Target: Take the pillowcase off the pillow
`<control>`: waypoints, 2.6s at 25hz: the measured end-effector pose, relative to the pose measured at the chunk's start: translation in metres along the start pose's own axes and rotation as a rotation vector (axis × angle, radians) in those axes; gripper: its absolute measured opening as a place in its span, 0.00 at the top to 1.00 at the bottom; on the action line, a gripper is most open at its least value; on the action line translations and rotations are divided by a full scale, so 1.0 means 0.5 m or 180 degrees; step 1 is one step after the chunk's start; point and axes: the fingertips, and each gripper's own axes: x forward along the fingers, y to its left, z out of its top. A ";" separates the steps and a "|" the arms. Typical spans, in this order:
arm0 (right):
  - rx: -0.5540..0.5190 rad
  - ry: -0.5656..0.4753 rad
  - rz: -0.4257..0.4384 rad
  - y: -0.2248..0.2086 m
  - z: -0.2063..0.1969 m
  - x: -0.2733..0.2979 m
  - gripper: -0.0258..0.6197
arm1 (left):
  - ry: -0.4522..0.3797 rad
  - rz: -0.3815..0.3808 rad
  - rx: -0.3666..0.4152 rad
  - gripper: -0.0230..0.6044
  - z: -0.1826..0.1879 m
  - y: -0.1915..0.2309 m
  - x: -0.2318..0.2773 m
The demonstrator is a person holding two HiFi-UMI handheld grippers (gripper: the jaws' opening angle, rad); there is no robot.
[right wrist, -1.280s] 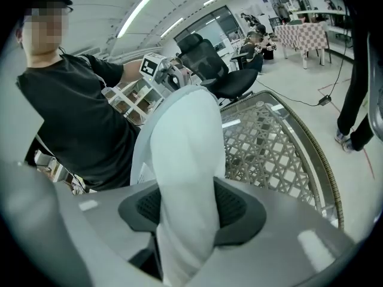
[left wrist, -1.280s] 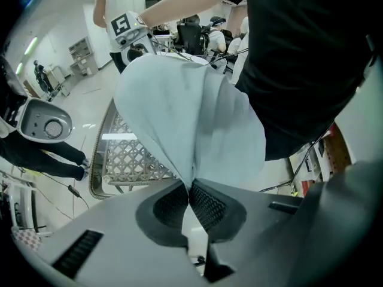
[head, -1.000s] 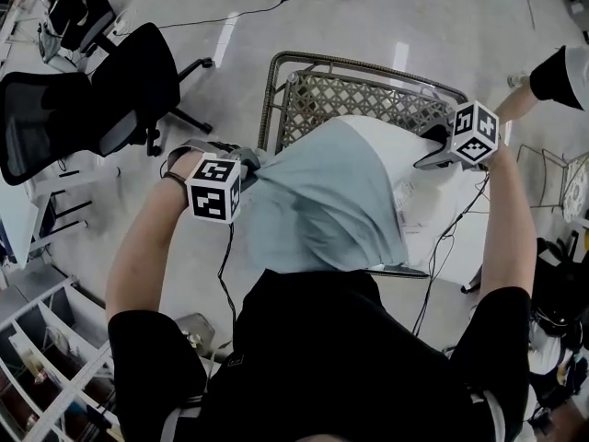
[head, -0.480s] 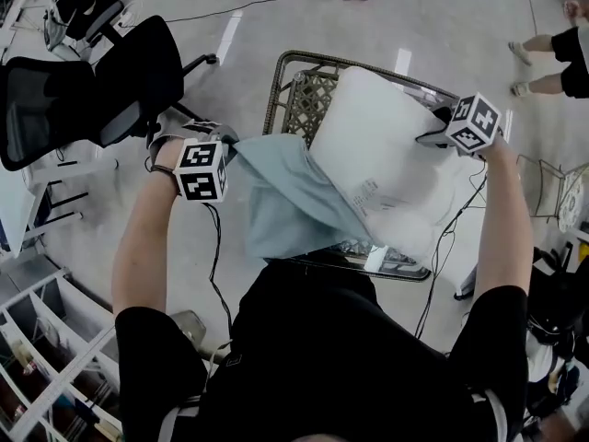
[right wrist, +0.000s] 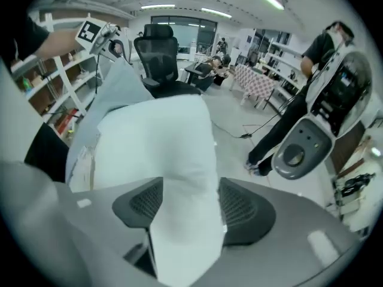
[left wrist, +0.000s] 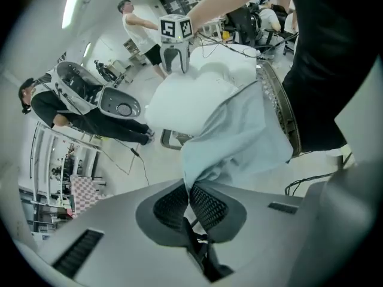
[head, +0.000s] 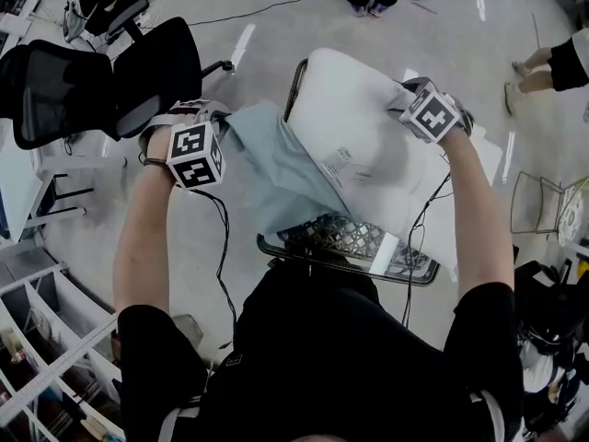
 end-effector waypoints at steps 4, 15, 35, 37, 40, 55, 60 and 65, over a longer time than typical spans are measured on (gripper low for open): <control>0.0008 -0.0202 -0.0025 0.061 0.014 -0.066 0.48 | 0.0111 -0.0117 -0.0103 0.95 -0.063 -0.059 -0.005; 0.0432 0.0225 -0.0001 0.485 -0.202 0.003 0.41 | -0.0204 -0.0331 -0.0295 0.95 -0.101 -0.252 -0.054; 0.0979 -0.0279 -0.0434 0.585 -0.186 -0.120 0.42 | -0.0896 0.0596 0.0112 0.95 0.080 -0.271 -0.493; 0.0936 -0.0472 -0.0472 0.583 -0.152 -0.160 0.42 | -0.0997 0.0751 0.0129 0.95 0.121 -0.254 -0.531; 0.0840 -0.0761 -0.0545 0.583 -0.107 -0.233 0.43 | -0.1154 0.0948 0.0179 0.95 0.186 -0.233 -0.581; 0.1343 -0.2020 -0.1544 0.428 -0.014 -0.555 0.55 | -0.1930 0.1689 0.0723 0.95 0.479 -0.004 -0.765; 0.1606 -0.2413 -0.1921 0.376 -0.027 -0.666 0.59 | -0.2201 0.1628 0.0903 0.95 0.582 0.054 -0.772; 0.1630 -0.2610 -0.2055 0.344 -0.048 -0.731 0.62 | -0.2298 0.1591 0.1114 0.95 0.716 0.102 -0.764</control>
